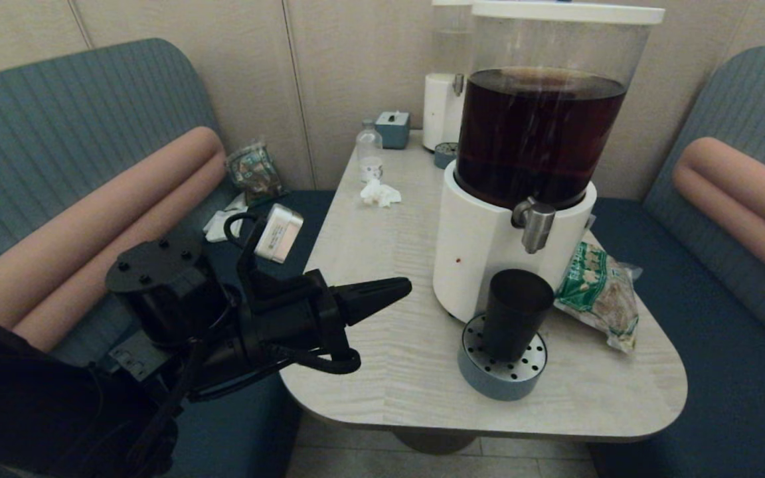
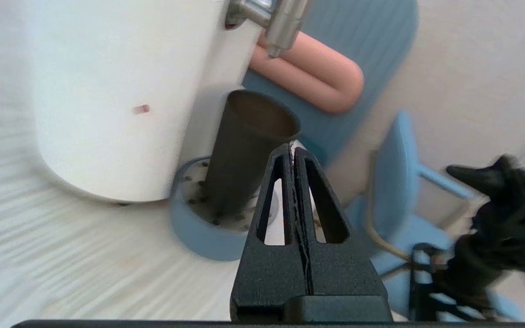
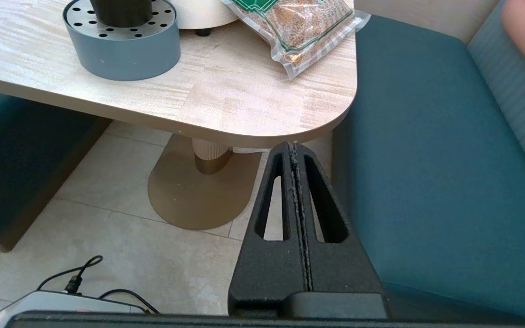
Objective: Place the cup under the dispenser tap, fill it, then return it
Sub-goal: Turn off the faucet, then place the cup next to the water dispenser
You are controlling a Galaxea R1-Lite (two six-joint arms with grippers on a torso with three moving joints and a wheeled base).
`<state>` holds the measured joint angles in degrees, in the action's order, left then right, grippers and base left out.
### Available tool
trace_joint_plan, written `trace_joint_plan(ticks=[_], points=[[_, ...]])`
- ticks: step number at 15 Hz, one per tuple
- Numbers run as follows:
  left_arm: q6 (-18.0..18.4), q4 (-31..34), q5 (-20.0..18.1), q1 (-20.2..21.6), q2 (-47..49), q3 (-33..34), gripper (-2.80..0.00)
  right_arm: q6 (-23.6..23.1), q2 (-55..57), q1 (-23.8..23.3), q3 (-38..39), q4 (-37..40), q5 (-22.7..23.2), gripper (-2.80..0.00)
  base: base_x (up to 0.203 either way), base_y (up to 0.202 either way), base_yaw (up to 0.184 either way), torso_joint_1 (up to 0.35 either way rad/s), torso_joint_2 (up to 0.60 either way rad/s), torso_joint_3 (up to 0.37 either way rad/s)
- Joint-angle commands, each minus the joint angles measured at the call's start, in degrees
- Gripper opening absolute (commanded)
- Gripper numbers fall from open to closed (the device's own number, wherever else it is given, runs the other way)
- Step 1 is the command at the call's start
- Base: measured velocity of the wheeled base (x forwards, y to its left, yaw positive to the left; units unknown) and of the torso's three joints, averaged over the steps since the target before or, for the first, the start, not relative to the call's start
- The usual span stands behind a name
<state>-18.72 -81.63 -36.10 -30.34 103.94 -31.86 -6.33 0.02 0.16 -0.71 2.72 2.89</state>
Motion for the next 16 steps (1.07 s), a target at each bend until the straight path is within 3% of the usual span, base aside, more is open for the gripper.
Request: trace_joint_plan(ticks=[1,11,16], points=[[0.91,-5.65,0.11,0.99,4.41,4.03,-2.80,0.00,-0.11,0.02,0.00,0.01,0.03,-2.80,0.000,0.000,0.000,0.000,0.00,0.000],[3.21,-6.03,0.50,1.07,6.50,6.12,-2.80,-0.09,-0.11,0.02,0.00,0.01,0.09,-2.80,0.000,0.000,0.000,0.000,0.00,0.000],[8.59,-6.03,0.25,1.16,6.63,9.02,-2.80,-0.08,-0.11,0.02,0.00,0.01,0.09,-2.80,0.000,0.000,0.000,0.000,0.00,0.000]])
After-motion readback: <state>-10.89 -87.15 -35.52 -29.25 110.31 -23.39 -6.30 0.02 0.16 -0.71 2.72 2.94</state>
